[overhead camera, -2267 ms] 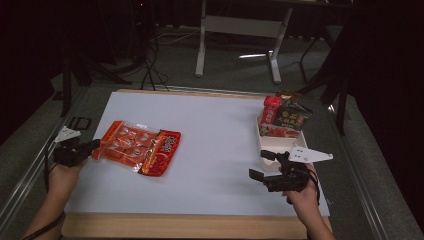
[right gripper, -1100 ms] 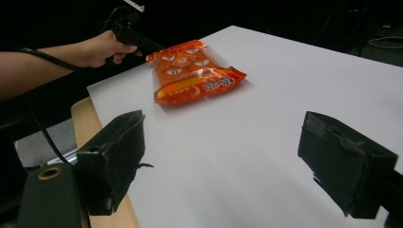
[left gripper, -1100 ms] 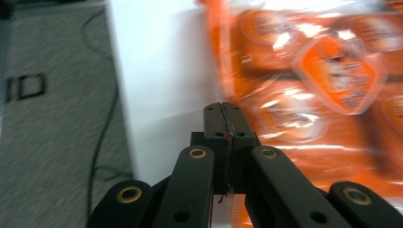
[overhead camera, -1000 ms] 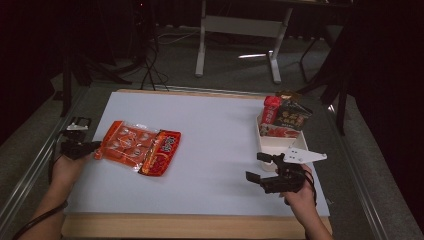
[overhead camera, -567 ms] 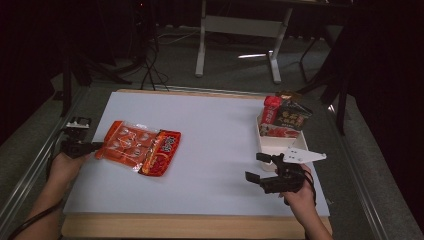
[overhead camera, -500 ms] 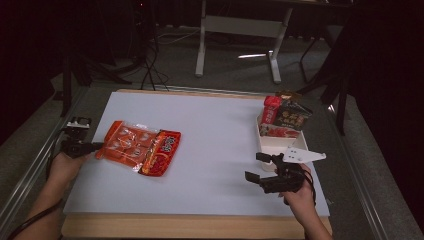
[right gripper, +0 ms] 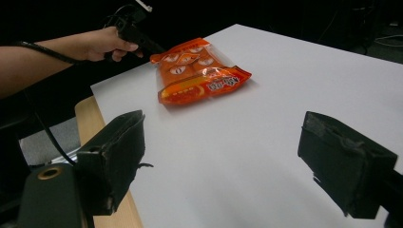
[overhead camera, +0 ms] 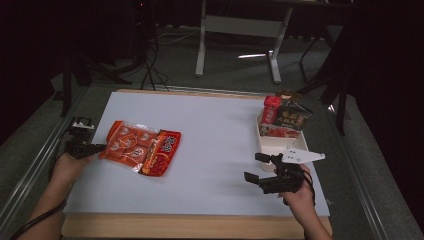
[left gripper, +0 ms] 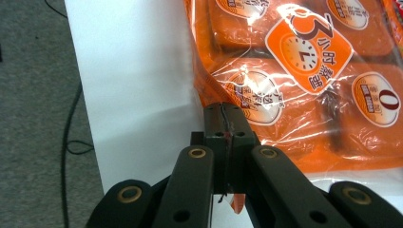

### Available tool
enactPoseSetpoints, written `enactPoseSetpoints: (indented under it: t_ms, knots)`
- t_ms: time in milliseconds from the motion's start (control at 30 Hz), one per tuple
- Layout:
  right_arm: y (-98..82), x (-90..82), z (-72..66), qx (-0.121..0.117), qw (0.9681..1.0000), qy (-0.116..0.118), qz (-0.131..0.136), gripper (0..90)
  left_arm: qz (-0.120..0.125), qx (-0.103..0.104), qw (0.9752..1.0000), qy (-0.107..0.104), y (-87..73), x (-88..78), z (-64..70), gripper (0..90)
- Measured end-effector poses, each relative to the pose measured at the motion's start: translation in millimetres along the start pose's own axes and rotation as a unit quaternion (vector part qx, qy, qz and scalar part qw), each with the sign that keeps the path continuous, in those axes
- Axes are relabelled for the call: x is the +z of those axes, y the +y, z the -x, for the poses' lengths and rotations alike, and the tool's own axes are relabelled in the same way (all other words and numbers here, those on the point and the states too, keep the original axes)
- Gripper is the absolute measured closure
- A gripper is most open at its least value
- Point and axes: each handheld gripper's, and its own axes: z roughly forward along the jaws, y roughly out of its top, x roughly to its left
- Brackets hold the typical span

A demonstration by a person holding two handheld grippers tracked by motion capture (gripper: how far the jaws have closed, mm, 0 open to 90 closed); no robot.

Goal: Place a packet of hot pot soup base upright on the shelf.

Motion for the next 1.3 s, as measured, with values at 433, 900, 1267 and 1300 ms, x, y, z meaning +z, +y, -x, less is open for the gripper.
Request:
enactPoseSetpoints:
  t_ms: [433,900,1267,1300]
  knots:
    - [1.6,-2.4,-1.3,-0.002,1.0000,-0.001,0.005,15.7,0.002,0.029,0.9964,-0.080,-17.9,12.0,52.3,89.9]
    - [-0.1,-4.9,-1.3,-0.004,1.0000,-0.004,0.005,15.6,0.020,0.108,0.9842,-0.138,-10.6,27.7,138.9,89.9]
    - [0.2,-3.3,-2.3,-0.009,0.9999,-0.003,0.004,15.6,0.070,0.089,0.9895,-0.090,14.3,-2.7,104.7,89.9]
    - [0.3,-3.1,-3.5,-0.011,0.9999,-0.002,0.002,15.6,0.070,0.089,0.9904,-0.079,18.3,-0.6,100.1,89.9]
